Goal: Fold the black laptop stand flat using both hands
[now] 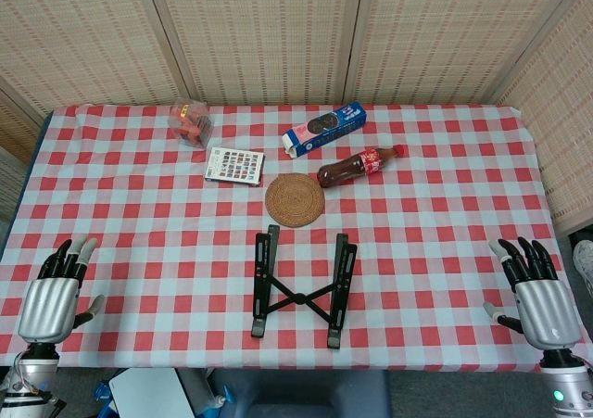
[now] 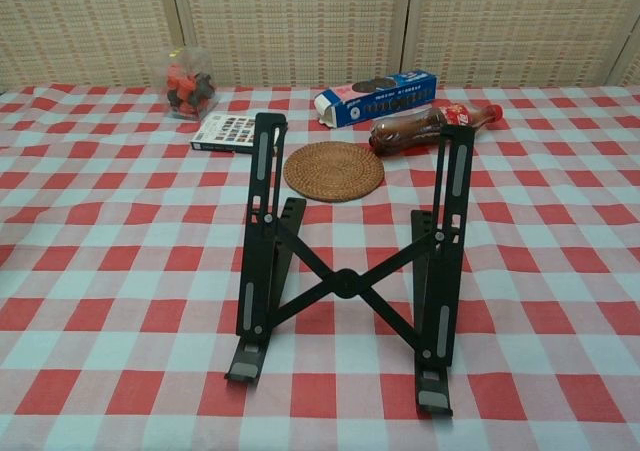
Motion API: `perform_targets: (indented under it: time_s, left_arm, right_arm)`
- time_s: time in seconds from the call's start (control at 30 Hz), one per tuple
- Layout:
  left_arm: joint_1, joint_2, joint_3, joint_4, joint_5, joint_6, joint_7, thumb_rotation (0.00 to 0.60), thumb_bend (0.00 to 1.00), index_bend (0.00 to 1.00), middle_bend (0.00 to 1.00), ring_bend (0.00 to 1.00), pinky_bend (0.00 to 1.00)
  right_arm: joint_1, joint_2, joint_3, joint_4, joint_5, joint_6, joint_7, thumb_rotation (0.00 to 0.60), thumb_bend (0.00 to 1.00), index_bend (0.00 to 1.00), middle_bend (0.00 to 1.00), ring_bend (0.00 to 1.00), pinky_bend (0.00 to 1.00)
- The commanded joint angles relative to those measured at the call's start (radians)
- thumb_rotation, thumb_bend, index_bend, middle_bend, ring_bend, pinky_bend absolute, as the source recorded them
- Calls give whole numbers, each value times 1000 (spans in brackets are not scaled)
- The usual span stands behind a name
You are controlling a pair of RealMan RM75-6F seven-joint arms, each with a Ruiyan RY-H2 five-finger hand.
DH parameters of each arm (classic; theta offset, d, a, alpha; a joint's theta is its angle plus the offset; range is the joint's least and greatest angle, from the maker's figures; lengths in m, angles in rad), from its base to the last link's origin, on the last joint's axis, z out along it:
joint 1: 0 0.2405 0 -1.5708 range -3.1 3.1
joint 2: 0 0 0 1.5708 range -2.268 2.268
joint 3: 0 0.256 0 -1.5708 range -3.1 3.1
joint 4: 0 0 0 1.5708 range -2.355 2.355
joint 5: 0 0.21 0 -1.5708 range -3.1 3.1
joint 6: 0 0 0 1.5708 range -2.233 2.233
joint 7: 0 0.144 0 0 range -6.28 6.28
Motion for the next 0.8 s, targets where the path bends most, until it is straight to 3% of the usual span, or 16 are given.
perform_targets:
  time_s: [0.03, 0.33, 0.8]
  left_arm:
    - [1, -2, -1, 3, 1, 3, -2, 600, 232, 0, 0, 0, 155]
    - [1, -5, -3, 7, 3, 6, -10, 600, 232, 0, 0, 0, 155]
    - [-12, 1, -6, 1, 18, -3, -25, 600, 232, 0, 0, 35, 155]
  right_arm:
    - [0, -1, 0, -1, 0, 0, 0, 600, 113, 98, 112, 0, 0]
    - [2, 1, 0, -8, -4, -2, -1, 600, 114, 97, 112, 0, 0]
    - [0, 12, -10, -42, -10, -8, 97, 600, 120, 98, 112, 0, 0]
